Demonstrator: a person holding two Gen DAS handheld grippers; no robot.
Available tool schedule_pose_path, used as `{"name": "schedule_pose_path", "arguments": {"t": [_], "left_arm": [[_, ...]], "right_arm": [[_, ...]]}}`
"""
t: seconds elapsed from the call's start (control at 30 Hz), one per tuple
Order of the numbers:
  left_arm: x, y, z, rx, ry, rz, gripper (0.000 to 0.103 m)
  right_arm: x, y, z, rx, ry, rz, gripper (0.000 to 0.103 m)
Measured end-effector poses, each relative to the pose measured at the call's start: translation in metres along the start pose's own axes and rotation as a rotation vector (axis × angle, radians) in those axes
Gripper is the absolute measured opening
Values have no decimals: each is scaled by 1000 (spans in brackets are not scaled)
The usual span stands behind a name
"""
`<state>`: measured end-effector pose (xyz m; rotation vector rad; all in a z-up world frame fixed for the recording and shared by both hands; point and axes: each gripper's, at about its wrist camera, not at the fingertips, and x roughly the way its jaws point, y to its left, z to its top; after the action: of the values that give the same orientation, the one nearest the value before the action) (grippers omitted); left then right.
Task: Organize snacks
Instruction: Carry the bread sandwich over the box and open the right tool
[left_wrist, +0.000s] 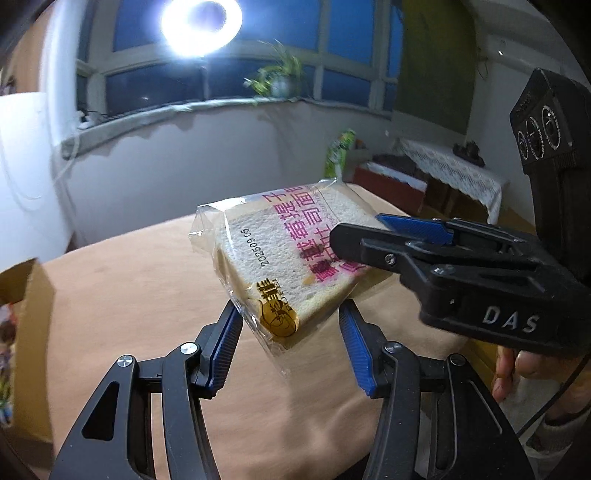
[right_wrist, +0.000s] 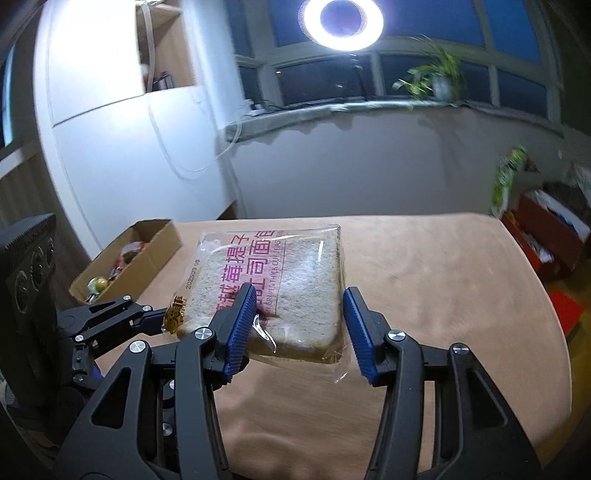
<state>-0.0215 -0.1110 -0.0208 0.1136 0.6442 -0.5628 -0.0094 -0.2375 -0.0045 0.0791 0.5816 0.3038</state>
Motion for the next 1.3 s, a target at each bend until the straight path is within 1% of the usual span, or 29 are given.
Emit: {"name": "schedule_pose_path", "arguments": {"t": [0.2, 0.3, 0.43, 0.53, 0.7, 0.87, 1.0, 1.07, 1.1, 1.13, 1.17, 1.2, 1.23, 1.3], "left_arm": [[-33, 46, -11, -62, -51, 58, 53], [-50, 67, -17, -81, -72, 101, 53], [-72, 102, -26, -140, -105, 152, 53], [-87, 132, -32, -182, -121, 202, 53], [-108, 176, -44, -230, -136, 301, 53], [-117, 210, -56, -284, -139, 362, 53], [-118, 230, -64, -315, -128, 391, 53], [-115, 240, -68, -338, -114, 406, 54], [-114, 245, -71, -348, -104, 412, 58], [-111, 250, -74, -362, -86, 422, 64], [-112, 254, -78, -370, -82, 431, 76], [-112, 255, -81, -376, -83, 445, 82], [-113, 256, -84, -381, -85, 456, 82], [-116, 258, -91, -395, -76, 469, 82]], "right_arm": [[17, 64, 17, -88, -2, 50, 51], [26, 98, 25, -133, -1, 85, 51], [43, 142, 37, -199, 4, 134, 51], [61, 181, 44, -249, 9, 183, 51], [88, 233, 51, -313, 23, 255, 51], [113, 272, 54, -358, 40, 309, 51], [130, 289, 51, -374, 60, 339, 51], [146, 298, 47, -390, 90, 350, 51], [152, 301, 46, -409, 97, 338, 52], [157, 302, 45, -425, 90, 307, 52], [158, 300, 44, -427, 79, 291, 52], [158, 297, 43, -417, 75, 297, 57], [157, 293, 41, -406, 72, 302, 65], [155, 287, 39, -398, 59, 282, 70]]}}
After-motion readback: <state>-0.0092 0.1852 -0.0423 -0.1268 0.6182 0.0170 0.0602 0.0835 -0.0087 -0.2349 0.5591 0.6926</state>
